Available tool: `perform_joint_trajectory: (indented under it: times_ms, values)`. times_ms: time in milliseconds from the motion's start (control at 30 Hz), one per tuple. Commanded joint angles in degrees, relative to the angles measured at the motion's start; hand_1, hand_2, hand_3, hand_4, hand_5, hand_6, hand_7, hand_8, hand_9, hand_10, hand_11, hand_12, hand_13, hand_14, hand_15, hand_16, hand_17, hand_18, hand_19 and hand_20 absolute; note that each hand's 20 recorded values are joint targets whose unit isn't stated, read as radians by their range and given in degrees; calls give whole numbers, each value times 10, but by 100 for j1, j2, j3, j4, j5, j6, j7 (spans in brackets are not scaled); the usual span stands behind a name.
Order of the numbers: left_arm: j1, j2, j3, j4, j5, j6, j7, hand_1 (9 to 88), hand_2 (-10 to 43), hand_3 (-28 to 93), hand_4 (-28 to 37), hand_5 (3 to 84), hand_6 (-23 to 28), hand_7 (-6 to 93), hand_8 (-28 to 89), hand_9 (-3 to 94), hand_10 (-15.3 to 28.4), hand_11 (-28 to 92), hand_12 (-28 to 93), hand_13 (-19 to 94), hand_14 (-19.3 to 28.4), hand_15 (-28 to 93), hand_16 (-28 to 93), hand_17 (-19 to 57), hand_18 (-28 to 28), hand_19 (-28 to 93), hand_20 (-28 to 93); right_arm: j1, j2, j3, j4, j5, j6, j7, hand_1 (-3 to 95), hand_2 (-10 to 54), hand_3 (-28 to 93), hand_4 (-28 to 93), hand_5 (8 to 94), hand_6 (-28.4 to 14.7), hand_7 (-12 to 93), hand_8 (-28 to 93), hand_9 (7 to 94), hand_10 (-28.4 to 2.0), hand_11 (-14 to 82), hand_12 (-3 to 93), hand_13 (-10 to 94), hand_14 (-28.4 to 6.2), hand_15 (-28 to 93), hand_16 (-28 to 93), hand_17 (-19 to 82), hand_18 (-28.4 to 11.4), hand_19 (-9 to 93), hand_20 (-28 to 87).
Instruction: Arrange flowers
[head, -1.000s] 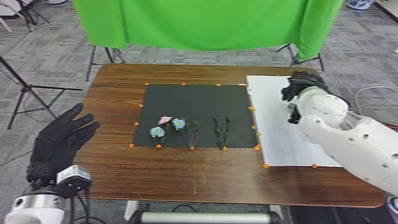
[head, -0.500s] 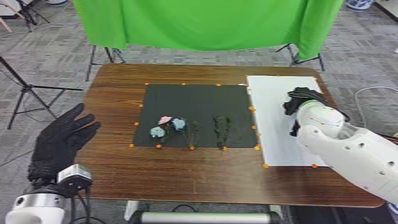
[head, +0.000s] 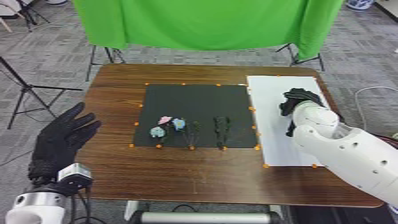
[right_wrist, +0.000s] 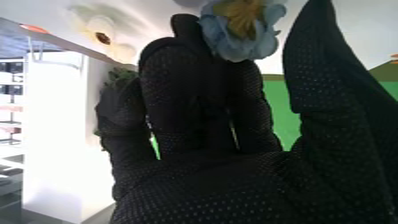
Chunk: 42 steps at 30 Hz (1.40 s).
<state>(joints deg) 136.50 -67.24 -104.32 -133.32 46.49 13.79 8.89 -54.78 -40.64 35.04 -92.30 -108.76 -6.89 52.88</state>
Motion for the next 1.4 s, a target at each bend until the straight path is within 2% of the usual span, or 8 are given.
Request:
perform_joint_trajectory:
  times_ms: [33,167,400,700,933,1133,1167,1400]
  values:
    - [61,-23,28,15,-9,0,32,253,56,817,-187,388,104,131,-95,366,204,272,95,269,271,495,-96,-85,242,598,-53,113,-1,-236,88,-131,223,51,386,-95,901,-281,636,-27,240,-158,696,-143,271,145,691,-101,814,104,344,-243,932,493]
    - [46,-13,51,28,-17,15,37,253,55,818,-186,388,104,132,-95,366,203,271,94,269,271,495,-96,-85,242,598,-53,73,-17,-306,120,-195,229,26,446,-95,847,-282,676,-21,283,-57,784,-101,208,244,717,-87,801,124,359,-242,932,492]
    - [76,-10,52,16,-24,24,59,253,56,818,-186,388,104,132,-95,365,204,271,95,269,271,495,-96,-85,242,598,-53,264,142,-781,123,-375,830,46,507,-95,805,-283,775,9,333,-36,900,-86,183,304,763,-69,784,140,388,-236,932,489]
    - [160,-34,-13,-19,-31,44,69,253,56,818,-186,388,104,131,-95,366,203,271,94,269,271,494,-96,-85,242,598,-53,688,238,-887,-102,-596,1200,-26,516,-95,813,-283,808,9,309,-17,915,-85,190,313,780,-67,779,149,401,-236,932,496]
    - [223,-14,-51,-54,-45,89,108,253,57,816,-186,388,104,132,-95,365,204,271,94,269,271,495,-96,-85,242,598,-53,659,-39,-493,-471,-872,1115,-415,518,-95,817,-283,816,5,300,-9,920,-86,192,315,785,-67,778,153,405,-238,932,502]
    - [233,-38,-94,-58,-42,102,77,253,57,817,-186,388,104,131,-95,366,203,272,94,268,271,494,-96,-85,241,598,-53,908,-652,-634,-621,-929,980,-867,517,-95,821,-283,820,4,291,0,921,-88,194,316,786,-67,777,157,406,-240,932,506]
    - [259,-8,-76,-64,-58,102,123,253,57,817,-185,388,104,131,-95,366,203,272,94,269,271,494,-95,-85,241,598,-53,943,-770,-666,-635,-934,917,-951,517,-95,821,-283,821,4,291,0,921,-88,195,316,785,-67,777,158,406,-240,932,506]
    - [163,0,-63,-42,-29,87,78,253,57,816,-185,388,104,131,-95,366,204,272,94,269,271,495,-96,-85,241,598,-53,827,-1579,-780,-693,-1147,478,-1396,516,-95,823,-283,822,3,287,4,920,-90,198,317,785,-69,778,161,406,-240,932,508]
